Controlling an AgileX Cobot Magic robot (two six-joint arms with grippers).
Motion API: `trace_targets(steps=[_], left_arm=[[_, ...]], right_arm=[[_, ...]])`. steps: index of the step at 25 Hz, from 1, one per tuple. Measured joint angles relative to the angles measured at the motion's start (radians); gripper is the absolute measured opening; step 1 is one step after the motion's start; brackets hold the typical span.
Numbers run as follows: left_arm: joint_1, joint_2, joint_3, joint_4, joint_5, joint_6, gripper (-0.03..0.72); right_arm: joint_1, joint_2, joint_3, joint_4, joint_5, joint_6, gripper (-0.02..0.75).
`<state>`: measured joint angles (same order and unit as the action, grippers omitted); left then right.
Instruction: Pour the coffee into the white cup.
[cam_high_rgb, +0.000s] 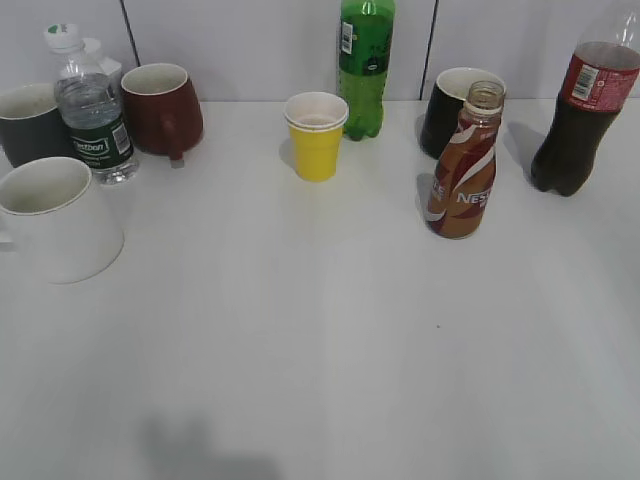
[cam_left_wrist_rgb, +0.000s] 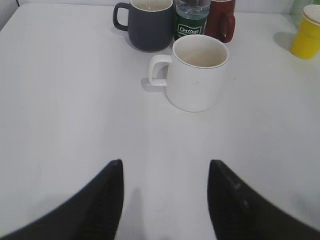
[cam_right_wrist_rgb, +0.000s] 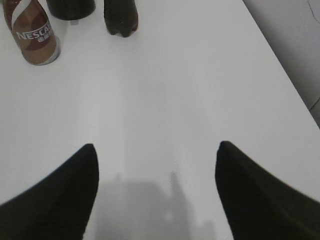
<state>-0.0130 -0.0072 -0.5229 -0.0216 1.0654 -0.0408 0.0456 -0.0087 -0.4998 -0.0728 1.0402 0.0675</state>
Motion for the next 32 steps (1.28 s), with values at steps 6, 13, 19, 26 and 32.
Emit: trace_targets(steps=[6, 13, 19, 26, 32], left_arm=[[0.0, 0.0, 0.0, 0.0, 0.0, 0.0, 0.414], [0.0, 0.0, 0.0, 0.0, -0.001, 0.0, 0.414], [0.0, 0.058, -0.038, 0.004, -0.133, 0.0, 0.414], [0.0, 0.248, -0.054, 0.022, -0.493, 0.0, 0.414], [0.0, 0.406, -0.051, 0.08, -0.722, 0.0, 0.414]], right_arm=[[0.0, 0.0, 0.0, 0.0, 0.0, 0.0, 0.57], [0.0, 0.0, 0.0, 0.0, 0.0, 0.0, 0.57], [0.0, 0.0, 0.0, 0.0, 0.0, 0.0, 0.57], [0.0, 0.0, 0.0, 0.0, 0.0, 0.0, 0.57], [0.0, 0.0, 0.0, 0.0, 0.0, 0.0, 0.57]])
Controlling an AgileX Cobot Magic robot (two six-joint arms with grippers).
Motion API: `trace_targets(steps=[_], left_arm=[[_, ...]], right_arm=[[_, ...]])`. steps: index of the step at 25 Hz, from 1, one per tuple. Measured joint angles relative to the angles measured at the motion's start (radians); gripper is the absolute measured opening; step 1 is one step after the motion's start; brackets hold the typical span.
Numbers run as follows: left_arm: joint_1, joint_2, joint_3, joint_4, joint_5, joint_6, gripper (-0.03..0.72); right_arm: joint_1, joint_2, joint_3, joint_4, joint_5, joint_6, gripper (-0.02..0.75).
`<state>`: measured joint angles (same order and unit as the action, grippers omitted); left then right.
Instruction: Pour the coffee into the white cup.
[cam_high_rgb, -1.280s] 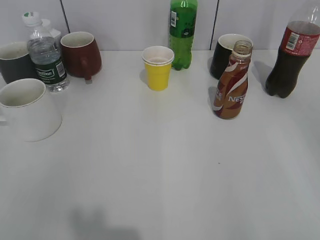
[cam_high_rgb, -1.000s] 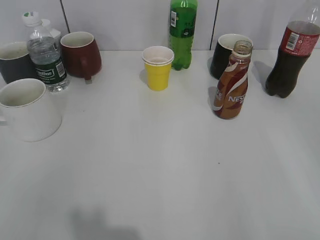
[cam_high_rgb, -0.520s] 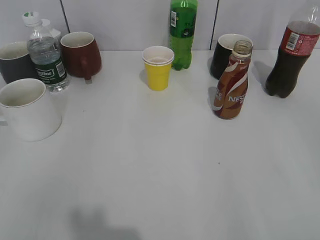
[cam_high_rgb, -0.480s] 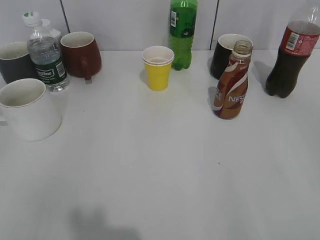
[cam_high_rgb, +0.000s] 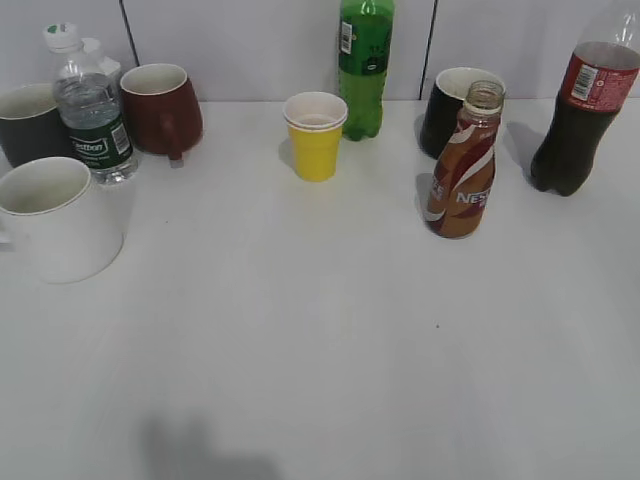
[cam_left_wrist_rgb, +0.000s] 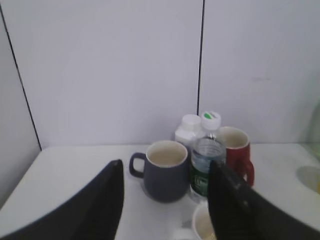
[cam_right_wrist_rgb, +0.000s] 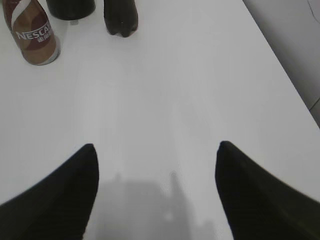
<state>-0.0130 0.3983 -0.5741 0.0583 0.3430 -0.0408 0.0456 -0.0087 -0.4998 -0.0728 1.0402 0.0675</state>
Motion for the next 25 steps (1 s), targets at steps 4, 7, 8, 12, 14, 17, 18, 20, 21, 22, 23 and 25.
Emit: trace_targets(steps=[4, 7, 8, 12, 14, 17, 18, 20, 21, 22, 23, 25], left_arm=[[0.0, 0.063, 0.087, 0.038, -0.209, 0.0, 0.407], [-0.007, 0.109, 0.204, 0.049, -0.368, 0.0, 0.403], [-0.013, 0.127, 0.246, 0.037, -0.426, 0.0, 0.403], [-0.024, 0.191, 0.353, -0.069, -0.574, 0.0, 0.398], [-0.024, 0.219, 0.366, -0.128, -0.596, 0.0, 0.398], [-0.024, 0.272, 0.368, -0.163, -0.623, 0.0, 0.398], [-0.024, 0.296, 0.368, -0.166, -0.633, 0.0, 0.397], [-0.024, 0.355, 0.368, -0.167, -0.652, 0.0, 0.397], [-0.024, 0.393, 0.368, -0.166, -0.662, 0.0, 0.396], [-0.024, 0.434, 0.368, -0.165, -0.674, 0.0, 0.396], [-0.024, 0.473, 0.368, -0.164, -0.689, 0.0, 0.396], [-0.024, 0.577, 0.368, -0.163, -0.74, 0.0, 0.396]], right_arm=[[0.0, 0.0, 0.0, 0.0, 0.0, 0.0, 0.57], [0.0, 0.0, 0.0, 0.0, 0.0, 0.0, 0.57], [0.0, 0.0, 0.0, 0.0, 0.0, 0.0, 0.57], [0.0, 0.0, 0.0, 0.0, 0.0, 0.0, 0.57], [0.0, 0.0, 0.0, 0.0, 0.0, 0.0, 0.57], [0.0, 0.0, 0.0, 0.0, 0.0, 0.0, 0.57], [0.0, 0.0, 0.0, 0.0, 0.0, 0.0, 0.57], [0.0, 0.0, 0.0, 0.0, 0.0, 0.0, 0.57], [0.0, 0.0, 0.0, 0.0, 0.0, 0.0, 0.57], [0.0, 0.0, 0.0, 0.0, 0.0, 0.0, 0.57], [0.0, 0.0, 0.0, 0.0, 0.0, 0.0, 0.57], [0.0, 0.0, 0.0, 0.0, 0.0, 0.0, 0.57]])
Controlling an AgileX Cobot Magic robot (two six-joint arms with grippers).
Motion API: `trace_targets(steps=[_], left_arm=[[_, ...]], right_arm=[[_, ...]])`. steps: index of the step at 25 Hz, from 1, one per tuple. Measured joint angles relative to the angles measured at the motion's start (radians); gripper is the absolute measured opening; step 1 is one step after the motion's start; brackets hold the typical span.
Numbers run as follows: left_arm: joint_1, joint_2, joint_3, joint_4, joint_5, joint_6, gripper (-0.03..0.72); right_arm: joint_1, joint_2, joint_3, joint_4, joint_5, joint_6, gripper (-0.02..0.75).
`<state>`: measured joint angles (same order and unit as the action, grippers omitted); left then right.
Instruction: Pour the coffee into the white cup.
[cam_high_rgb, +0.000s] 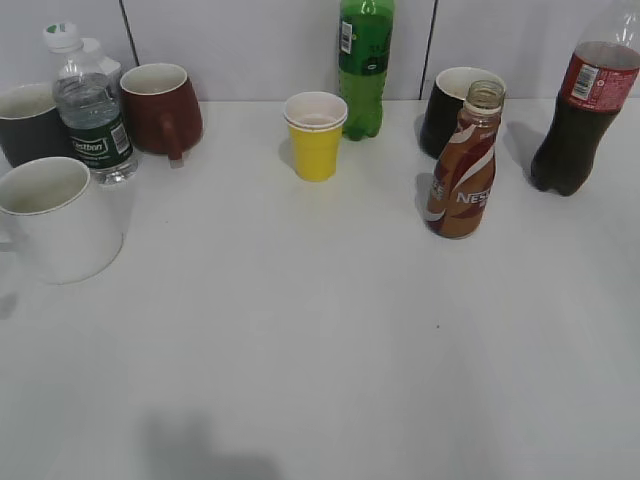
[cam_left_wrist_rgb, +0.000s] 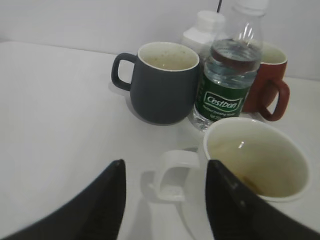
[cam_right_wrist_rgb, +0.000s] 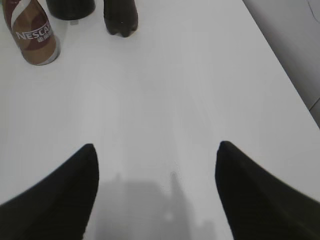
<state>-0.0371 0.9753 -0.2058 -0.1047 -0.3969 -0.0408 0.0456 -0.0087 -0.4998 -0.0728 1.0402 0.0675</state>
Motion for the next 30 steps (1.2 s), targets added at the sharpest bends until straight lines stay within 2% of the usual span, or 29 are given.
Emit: trace_targets(steps=[8, 20, 30], left_arm=[[0.0, 0.204, 0.007, 0.002, -0.182, 0.0, 0.396], [0.0, 0.378, 0.018, 0.024, -0.31, 0.0, 0.395], [0.0, 0.56, 0.068, 0.027, -0.658, -0.02, 0.395]], right_arm=[[0.0, 0.0, 0.0, 0.0, 0.0, 0.0, 0.57], [0.0, 0.0, 0.0, 0.0, 0.0, 0.0, 0.57], [0.0, 0.0, 0.0, 0.0, 0.0, 0.0, 0.57]])
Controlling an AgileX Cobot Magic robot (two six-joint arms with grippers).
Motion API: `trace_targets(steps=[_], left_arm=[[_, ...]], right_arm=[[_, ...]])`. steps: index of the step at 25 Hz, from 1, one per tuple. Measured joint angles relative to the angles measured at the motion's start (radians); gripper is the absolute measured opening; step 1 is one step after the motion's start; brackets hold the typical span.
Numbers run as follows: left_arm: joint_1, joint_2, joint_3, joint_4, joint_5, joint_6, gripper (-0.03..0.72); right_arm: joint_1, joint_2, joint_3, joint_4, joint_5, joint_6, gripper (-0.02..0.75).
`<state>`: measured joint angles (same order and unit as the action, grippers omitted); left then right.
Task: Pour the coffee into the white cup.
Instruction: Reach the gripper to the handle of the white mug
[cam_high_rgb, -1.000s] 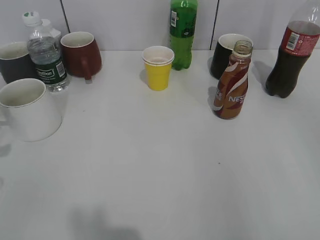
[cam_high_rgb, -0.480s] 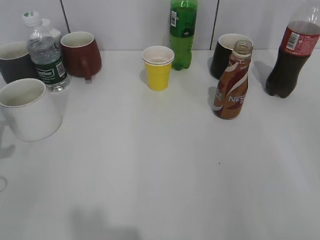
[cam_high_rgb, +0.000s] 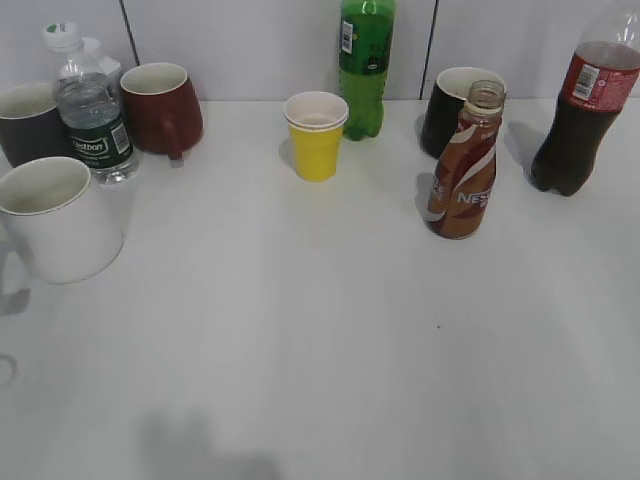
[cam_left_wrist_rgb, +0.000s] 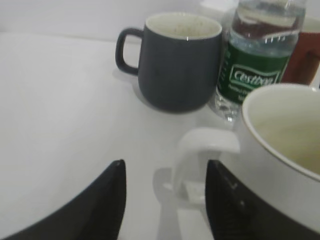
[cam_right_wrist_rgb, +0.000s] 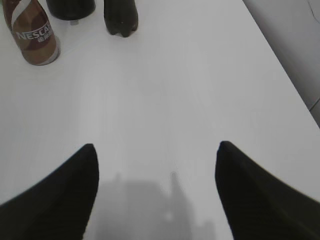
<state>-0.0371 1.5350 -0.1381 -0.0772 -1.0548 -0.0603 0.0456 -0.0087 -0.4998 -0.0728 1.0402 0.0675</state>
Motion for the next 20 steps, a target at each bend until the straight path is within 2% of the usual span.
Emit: trace_targets(steps=[3, 9, 15, 20], left_arm=[[0.0, 0.052, 0.0, 0.0, -0.076, -0.001, 0.395], [0.004, 0.115, -0.022, 0.042, -0.077, -0.001, 0.396], [0.079, 0.129, -0.043, 0.127, -0.043, -0.017, 0.398], [0.149, 0.13, -0.082, 0.275, -0.003, -0.063, 0.404]], right_arm=[[0.0, 0.0, 0.0, 0.0, 0.0, 0.0, 0.57], [0.0, 0.0, 0.0, 0.0, 0.0, 0.0, 0.57], [0.0, 0.0, 0.0, 0.0, 0.0, 0.0, 0.57], [0.0, 0.0, 0.0, 0.0, 0.0, 0.0, 0.57]])
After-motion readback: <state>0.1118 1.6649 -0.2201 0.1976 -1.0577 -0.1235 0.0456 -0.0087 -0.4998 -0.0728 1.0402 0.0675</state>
